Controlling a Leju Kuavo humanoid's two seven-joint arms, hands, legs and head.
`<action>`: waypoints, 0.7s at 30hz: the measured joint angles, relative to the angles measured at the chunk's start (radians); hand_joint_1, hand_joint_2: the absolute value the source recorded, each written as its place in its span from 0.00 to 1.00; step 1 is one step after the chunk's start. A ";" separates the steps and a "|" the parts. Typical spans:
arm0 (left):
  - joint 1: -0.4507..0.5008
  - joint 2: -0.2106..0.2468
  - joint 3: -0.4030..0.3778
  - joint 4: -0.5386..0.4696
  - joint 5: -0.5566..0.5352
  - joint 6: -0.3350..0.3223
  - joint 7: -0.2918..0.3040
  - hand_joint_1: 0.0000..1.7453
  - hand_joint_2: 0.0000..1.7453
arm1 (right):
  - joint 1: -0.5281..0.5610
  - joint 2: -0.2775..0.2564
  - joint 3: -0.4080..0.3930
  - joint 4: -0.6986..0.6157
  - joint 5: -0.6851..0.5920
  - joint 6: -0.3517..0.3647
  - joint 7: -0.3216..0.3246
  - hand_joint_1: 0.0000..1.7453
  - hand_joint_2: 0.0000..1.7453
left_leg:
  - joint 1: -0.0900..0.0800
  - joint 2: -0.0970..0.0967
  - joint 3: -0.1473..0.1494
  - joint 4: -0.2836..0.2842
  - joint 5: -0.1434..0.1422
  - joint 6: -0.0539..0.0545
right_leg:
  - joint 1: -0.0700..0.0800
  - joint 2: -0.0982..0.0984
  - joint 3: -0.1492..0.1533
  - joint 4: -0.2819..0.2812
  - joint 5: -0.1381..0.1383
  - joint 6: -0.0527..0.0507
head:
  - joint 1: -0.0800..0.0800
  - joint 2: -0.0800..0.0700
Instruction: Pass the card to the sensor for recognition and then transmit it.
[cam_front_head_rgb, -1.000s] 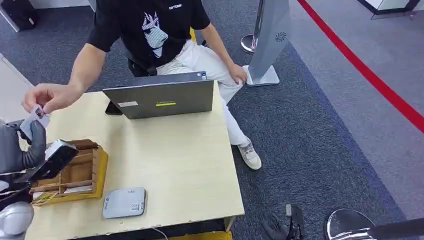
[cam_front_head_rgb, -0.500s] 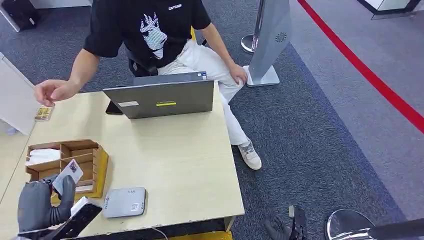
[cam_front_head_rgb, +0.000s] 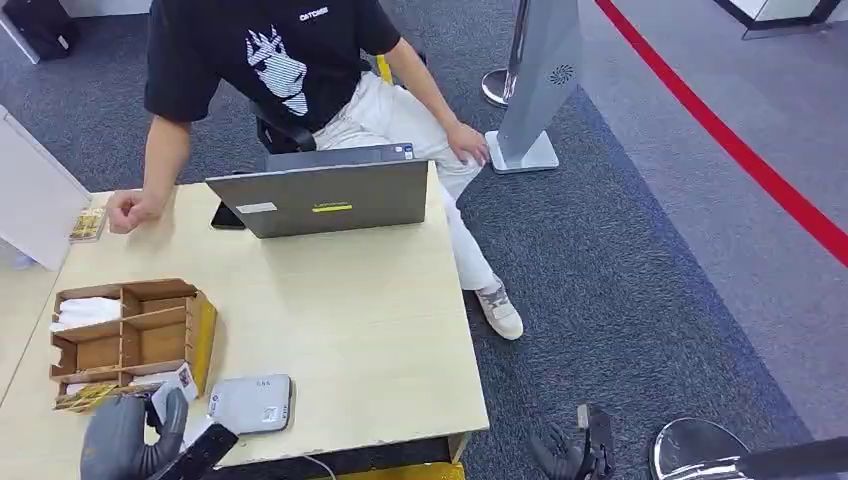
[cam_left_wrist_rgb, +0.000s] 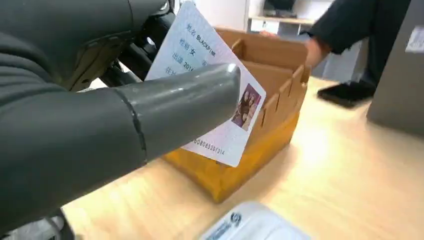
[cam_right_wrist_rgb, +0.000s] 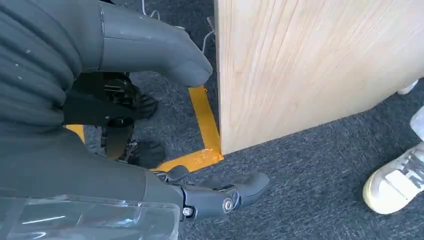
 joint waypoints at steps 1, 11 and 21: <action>0.000 0.000 -0.002 0.013 0.000 -0.001 0.003 1.00 1.00 | -0.001 0.000 0.000 0.000 0.001 0.000 0.000 0.00 1.00 | 0.000 0.000 0.000 0.000 0.000 0.000 | 0.000 0.000 0.000 0.000 0.000 0.000 | 0.000 0.000; -0.017 -0.003 -0.026 0.131 0.000 -0.027 0.017 1.00 1.00 | -0.013 0.000 0.000 0.012 0.013 0.009 -0.010 0.00 1.00 | 0.000 0.000 0.000 0.000 0.000 0.000 | 0.000 0.000 0.000 0.000 0.000 0.000 | 0.000 0.000; -0.045 -0.011 -0.052 0.162 -0.007 0.023 -0.016 1.00 1.00 | -0.019 0.002 0.000 0.021 0.009 0.012 -0.013 0.00 1.00 | 0.000 0.000 0.000 0.000 0.000 0.000 | 0.000 0.000 0.000 0.000 0.000 0.000 | 0.000 0.000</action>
